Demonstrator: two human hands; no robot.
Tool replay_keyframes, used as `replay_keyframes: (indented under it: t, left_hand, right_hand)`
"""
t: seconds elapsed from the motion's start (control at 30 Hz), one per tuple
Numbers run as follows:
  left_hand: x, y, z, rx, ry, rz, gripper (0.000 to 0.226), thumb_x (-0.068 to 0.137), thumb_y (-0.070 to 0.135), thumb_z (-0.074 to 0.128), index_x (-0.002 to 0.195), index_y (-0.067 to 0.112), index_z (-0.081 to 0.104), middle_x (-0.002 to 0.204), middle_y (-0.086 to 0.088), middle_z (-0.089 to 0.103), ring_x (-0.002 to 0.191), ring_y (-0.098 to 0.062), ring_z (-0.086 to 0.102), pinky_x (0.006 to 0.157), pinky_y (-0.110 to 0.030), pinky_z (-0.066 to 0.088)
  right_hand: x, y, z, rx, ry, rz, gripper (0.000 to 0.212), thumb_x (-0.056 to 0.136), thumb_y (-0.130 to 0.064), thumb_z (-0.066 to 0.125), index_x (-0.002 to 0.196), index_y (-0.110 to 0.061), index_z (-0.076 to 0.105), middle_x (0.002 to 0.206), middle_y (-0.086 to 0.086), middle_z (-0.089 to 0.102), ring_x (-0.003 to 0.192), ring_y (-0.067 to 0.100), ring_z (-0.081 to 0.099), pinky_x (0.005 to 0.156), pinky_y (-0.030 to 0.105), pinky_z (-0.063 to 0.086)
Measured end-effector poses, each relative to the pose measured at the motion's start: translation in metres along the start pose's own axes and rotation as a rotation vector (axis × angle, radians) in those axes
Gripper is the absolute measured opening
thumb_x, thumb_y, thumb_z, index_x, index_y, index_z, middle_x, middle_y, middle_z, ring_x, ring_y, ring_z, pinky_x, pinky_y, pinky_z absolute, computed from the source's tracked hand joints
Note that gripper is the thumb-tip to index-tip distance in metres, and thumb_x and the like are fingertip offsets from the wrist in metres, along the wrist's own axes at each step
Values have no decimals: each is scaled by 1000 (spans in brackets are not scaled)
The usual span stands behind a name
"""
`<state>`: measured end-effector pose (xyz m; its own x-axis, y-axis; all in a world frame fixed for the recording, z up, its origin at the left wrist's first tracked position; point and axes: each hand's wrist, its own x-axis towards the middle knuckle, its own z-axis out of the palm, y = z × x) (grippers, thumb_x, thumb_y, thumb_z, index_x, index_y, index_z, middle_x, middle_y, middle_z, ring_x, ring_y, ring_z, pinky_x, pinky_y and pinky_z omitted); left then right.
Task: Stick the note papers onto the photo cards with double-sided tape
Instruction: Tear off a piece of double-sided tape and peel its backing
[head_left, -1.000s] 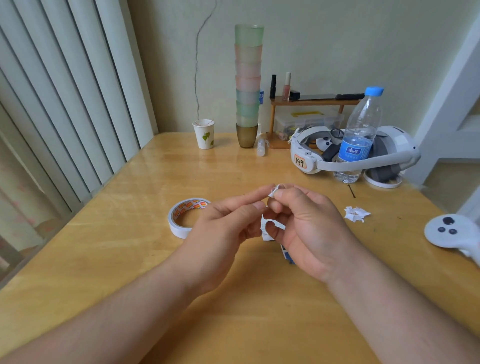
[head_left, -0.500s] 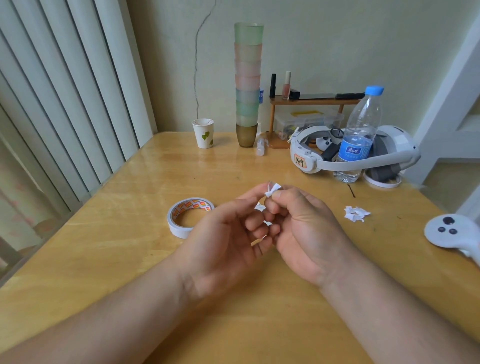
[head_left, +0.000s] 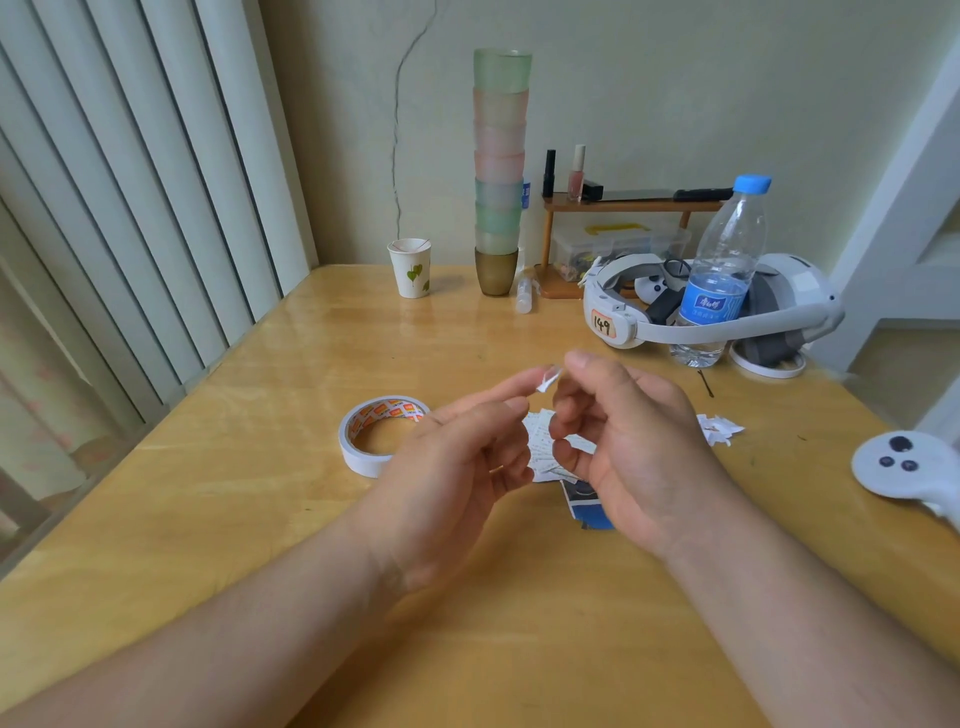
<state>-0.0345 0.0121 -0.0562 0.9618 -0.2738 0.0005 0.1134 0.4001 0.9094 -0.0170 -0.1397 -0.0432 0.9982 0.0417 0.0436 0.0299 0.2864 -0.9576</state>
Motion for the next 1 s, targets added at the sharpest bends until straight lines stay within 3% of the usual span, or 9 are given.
replay_keyframes:
  t: [0.23, 0.37, 0.47, 0.63, 0.8, 1.0]
  left_hand:
    - [0, -1, -2, 53, -3, 26, 31, 101, 18, 56, 121, 25, 79, 80, -8, 23, 74, -17, 35, 77, -29, 42]
    - [1, -2, -3, 92, -26, 60, 34, 90, 22, 69, 122, 25, 79, 71, -1, 33, 69, -14, 40, 71, -23, 48]
    - [0, -2, -2, 91, -25, 69, 38, 86, 27, 66, 121, 25, 79, 70, 1, 37, 68, -12, 43, 73, -25, 48]
    - [1, -3, -6, 110, -25, 70, 43, 87, 23, 63, 128, 30, 75, 70, 1, 36, 72, -15, 40, 85, -36, 41]
    - [2, -4, -7, 120, -34, 73, 44, 91, 15, 62, 128, 35, 74, 70, 4, 51, 78, -20, 40, 86, -36, 42]
    - [5, -4, -11, 107, -21, 40, 48, 94, 11, 60, 131, 40, 71, 91, -14, 46, 92, -30, 42, 90, -37, 46]
  right_hand:
    - [-1, 0, 2, 67, -6, 68, 25, 94, -10, 62, 72, -16, 71, 69, 5, 55, 66, 17, 53, 67, 35, 45]
    - [-3, -2, 3, 110, -24, 152, 21, 94, -11, 60, 76, -15, 68, 68, 2, 53, 64, 17, 52, 63, 32, 42]
    - [-3, 0, 5, 114, -49, 196, 13, 95, -14, 59, 84, -16, 65, 69, 0, 53, 65, 16, 52, 63, 32, 37]
    - [-5, 6, 10, 102, -47, 245, 27, 92, -13, 59, 66, -20, 62, 67, 0, 54, 66, 17, 50, 64, 33, 32]
    - [-7, 8, 12, 67, -52, 240, 28, 92, -13, 59, 66, -21, 64, 66, 0, 54, 70, 18, 50, 66, 33, 30]
    - [-10, 8, 14, 75, -80, 238, 32, 92, -12, 60, 64, -24, 69, 65, -1, 55, 66, 14, 48, 65, 30, 31]
